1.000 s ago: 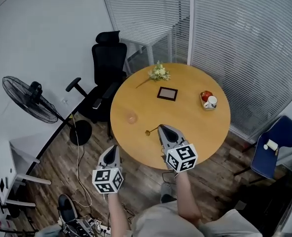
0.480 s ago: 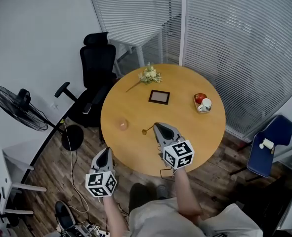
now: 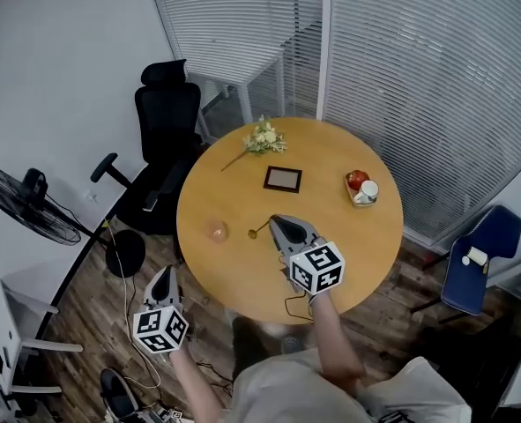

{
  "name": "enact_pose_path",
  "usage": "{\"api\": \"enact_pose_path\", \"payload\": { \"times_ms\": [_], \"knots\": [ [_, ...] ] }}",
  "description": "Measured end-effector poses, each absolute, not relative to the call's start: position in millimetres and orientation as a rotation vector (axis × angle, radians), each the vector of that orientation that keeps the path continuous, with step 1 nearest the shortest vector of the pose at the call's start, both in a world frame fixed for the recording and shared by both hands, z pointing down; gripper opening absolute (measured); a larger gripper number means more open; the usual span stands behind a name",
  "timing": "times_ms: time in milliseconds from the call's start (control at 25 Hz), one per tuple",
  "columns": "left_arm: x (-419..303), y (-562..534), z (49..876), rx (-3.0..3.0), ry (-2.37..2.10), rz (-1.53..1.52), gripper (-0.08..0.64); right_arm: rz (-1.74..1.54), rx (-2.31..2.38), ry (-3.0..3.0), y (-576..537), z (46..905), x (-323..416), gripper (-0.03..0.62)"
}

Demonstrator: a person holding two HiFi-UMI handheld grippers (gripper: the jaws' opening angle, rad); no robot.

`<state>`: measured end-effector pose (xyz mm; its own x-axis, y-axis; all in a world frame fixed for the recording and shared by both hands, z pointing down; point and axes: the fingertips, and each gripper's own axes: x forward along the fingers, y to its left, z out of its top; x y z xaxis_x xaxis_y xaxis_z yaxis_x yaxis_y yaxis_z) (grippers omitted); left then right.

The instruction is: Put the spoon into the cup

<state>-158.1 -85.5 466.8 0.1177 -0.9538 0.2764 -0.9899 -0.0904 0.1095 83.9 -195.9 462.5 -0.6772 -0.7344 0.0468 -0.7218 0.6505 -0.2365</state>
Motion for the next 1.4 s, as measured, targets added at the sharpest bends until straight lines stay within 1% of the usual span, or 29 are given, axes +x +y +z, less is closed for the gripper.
{"api": "enact_pose_path", "payload": {
  "times_ms": [160, 400, 840, 1000, 1400],
  "knots": [
    [-166, -112, 471, 2.148, -1.895, 0.207, 0.008, -0.379, -1.263, 2.783, -220, 463, 82, 0.005],
    [-184, -156, 467, 2.204, -1.832, 0.173, 0.008, -0.417, -1.260, 2.803, -252, 472, 46, 0.005],
    [-214, -235, 480, 2.248, -1.716, 0.210, 0.009, -0.455, -1.322, 2.784, -314, 479, 2, 0.005],
    [-221, -256, 493, 2.267, -1.669, 0.267, 0.009, -0.485, -1.365, 2.776, -328, 488, -10, 0.005],
    [-213, -315, 499, 2.356, -1.507, 0.248, 0.008, -0.457, -1.492, 2.728, -359, 481, -12, 0.005]
  ]
}}
